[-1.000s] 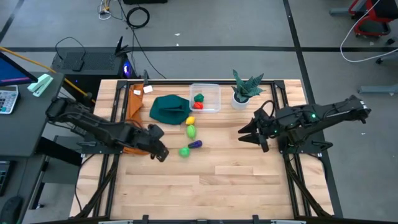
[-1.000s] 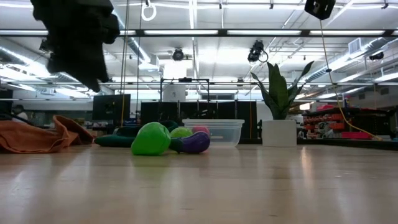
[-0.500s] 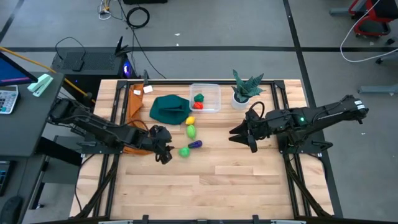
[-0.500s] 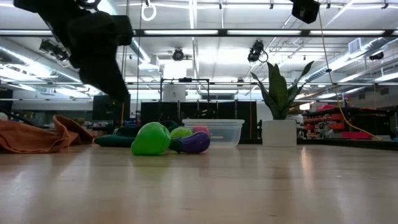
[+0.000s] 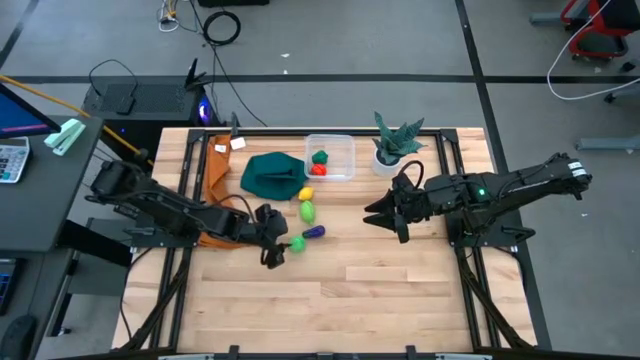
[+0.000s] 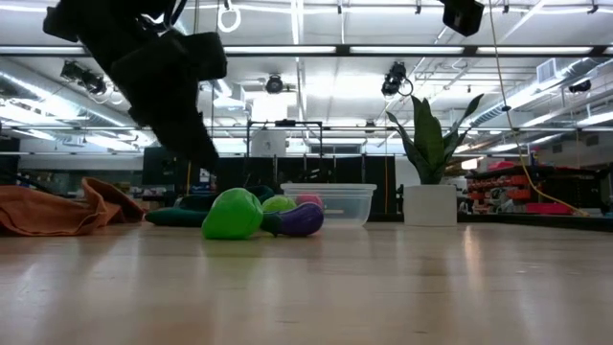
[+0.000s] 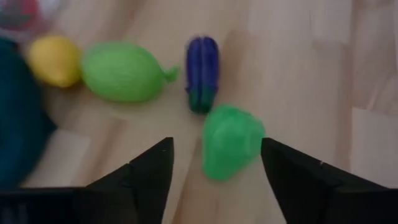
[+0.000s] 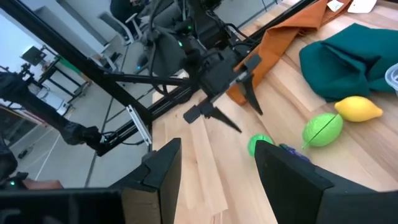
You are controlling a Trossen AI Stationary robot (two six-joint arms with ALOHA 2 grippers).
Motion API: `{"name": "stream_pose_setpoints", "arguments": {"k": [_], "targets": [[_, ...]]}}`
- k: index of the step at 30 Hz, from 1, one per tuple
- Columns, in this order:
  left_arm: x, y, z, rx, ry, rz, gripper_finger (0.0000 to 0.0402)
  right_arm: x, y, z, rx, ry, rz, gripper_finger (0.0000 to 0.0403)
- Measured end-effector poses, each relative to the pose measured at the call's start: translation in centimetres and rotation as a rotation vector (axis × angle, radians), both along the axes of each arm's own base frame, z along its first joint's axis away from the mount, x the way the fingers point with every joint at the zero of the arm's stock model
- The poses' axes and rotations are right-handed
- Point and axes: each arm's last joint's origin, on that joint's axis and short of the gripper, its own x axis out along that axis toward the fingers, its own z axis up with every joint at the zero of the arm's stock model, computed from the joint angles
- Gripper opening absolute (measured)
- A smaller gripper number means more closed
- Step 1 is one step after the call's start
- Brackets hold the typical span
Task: Pick and placing Produce into tupperware
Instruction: Put the green pear into the transparent bin
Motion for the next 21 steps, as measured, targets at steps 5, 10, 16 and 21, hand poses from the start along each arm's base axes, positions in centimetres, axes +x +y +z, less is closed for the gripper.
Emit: {"name": "stream_pose_setpoints", "arguments": {"k": [5, 10, 16, 21], "targets": [[0.6, -0.1, -1.1, -0.065, 0.034, -0.029, 0.0309, 0.0, 0.0, 0.0, 0.001, -0.003, 0.0, 0.0167], [0.8, 0.0, -1.8, -0.064, 0.059, -0.028, 0.0351, 0.0, 0.0, 0.1, 0.008, -0.007, 0.01, 0.0167], [1.3, 0.7, -2.1, -0.044, 0.061, -0.07, 0.0376, 0.0, 0.1, 0.1, 0.021, -0.011, 0.023, 0.0167], [1.8, 1.3, -2.5, -0.039, 0.065, -0.129, 0.0375, 0.0, 0.1, 0.1, 0.027, -0.011, 0.025, 0.0167]]}}
